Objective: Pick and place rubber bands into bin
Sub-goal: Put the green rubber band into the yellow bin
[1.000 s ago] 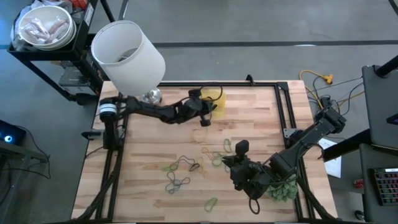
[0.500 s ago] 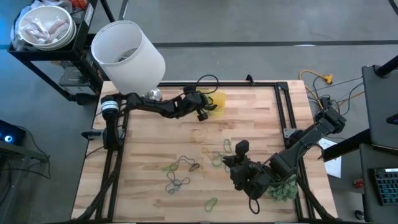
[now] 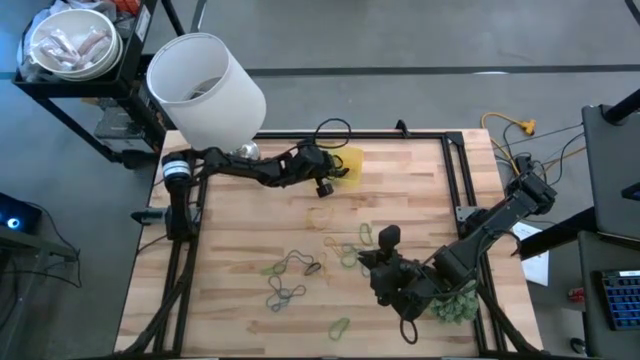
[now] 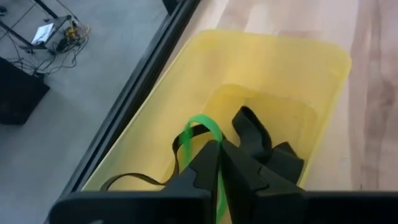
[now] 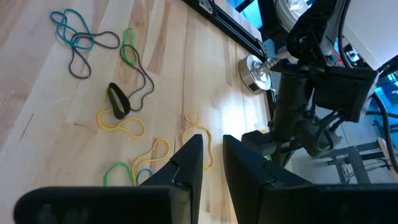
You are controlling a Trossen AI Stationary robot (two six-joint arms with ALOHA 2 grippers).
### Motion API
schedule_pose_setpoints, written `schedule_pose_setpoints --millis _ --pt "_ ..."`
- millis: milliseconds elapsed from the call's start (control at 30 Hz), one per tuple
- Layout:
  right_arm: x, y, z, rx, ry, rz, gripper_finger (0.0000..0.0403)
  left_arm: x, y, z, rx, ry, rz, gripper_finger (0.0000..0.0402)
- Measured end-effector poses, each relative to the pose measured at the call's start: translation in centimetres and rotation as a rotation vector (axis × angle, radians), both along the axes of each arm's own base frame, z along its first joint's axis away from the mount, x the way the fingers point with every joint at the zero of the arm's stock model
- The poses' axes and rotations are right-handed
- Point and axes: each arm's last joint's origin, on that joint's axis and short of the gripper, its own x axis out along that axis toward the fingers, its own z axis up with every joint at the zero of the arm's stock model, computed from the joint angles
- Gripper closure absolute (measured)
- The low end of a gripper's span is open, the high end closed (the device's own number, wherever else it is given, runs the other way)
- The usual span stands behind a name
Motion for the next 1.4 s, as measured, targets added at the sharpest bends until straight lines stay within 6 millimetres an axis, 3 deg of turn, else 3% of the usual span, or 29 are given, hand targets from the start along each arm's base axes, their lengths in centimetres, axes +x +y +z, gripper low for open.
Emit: schedule_pose_setpoints --millis 367,567,700,867,1067,1200,1400 --pt "0.0 0.0 -0.2 0.0 0.003 -0.002 0.0346 0.0 0.0 0.2 0.018 -0.003 0.023 0.031" --pt "0.0 0.0 -0.2 0.003 0.003 -0.005 0.0346 -0.4 -0.2 0.8 0.017 0.013 0.024 0.0299" --pt "-0.1 -0.1 -0.6 0.028 -0.002 -0.026 0.0346 -1.1 -1.2 2.4 0.014 0.038 0.0 0.0299" --pt "-0.1 -0.3 -1.8 0.034 0.01 -0.051 0.0346 -2.6 -3.8 5.1 0.008 0.059 -0.054 0.0299" --pt "0.1 -1.4 -3.3 0.076 0.041 -0.104 0.0346 -5.4 -8.4 7.2 -0.031 0.102 -0.157 0.0299" --pt "0.8 -2.8 -3.8 0.162 0.058 -0.166 0.0346 -7.7 -11.4 7.1 -0.062 0.115 -0.233 0.0299" --pt "1.7 -5.6 -5.5 0.324 0.133 -0.265 0.0346 -11.3 -15.6 5.2 -0.101 0.133 -0.38 0.0299"
